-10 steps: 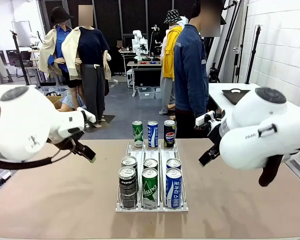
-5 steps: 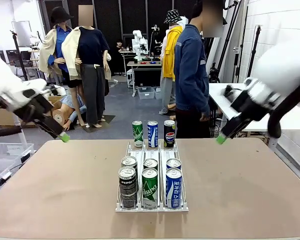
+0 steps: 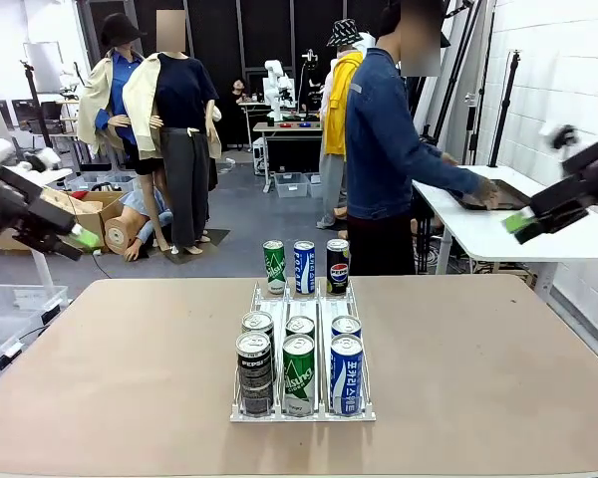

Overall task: Retrieve and hand over the desired beverage to the person.
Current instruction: Pick up a can of the same type that the person held from the Automatic Can Dispenser.

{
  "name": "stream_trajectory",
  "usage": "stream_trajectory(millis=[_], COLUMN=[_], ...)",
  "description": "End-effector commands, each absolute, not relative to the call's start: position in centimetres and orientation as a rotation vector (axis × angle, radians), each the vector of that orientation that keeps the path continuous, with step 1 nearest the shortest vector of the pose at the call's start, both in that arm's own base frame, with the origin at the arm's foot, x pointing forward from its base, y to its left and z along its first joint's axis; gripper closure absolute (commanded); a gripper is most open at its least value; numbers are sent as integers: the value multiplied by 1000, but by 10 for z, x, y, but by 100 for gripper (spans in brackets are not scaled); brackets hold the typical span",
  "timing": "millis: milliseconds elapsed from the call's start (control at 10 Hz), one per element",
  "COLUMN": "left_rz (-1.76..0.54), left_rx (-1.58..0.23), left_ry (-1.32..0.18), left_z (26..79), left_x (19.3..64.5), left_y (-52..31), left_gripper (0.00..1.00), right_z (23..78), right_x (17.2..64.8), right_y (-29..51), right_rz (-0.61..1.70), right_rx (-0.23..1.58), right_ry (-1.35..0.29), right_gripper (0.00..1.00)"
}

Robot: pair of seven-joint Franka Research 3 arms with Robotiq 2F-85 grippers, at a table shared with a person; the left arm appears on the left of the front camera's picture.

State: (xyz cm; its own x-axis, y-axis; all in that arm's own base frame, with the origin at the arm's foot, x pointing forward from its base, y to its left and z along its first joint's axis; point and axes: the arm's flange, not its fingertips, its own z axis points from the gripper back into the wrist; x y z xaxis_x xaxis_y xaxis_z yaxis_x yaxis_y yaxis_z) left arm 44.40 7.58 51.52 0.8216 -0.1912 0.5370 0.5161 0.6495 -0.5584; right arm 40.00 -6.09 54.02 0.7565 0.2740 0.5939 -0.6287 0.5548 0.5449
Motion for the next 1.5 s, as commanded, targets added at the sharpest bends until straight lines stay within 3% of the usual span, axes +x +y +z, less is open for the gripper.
stream_trajectory(millis=[0,600,1000,1400], left_rz=[-316,-147,-141,-109], left_rx=[-829,-914,-917,-895], left_ry=[-503,-545,-548,-530], left_z=[512,483,488,481], left_x=[449,439,439,434], left_y=[111,205,201,209], left_gripper=[0,0,0,0], right_z=[513,471,473,471], right_x=[389,358,355,351], right_y=[-100,-185,-191,-193], right_rz=[510,413,379,377], right_rx=[901,1055,1102,1073], right_ry=[-535,-661,-719,-671], right_gripper=[0,0,0,0])
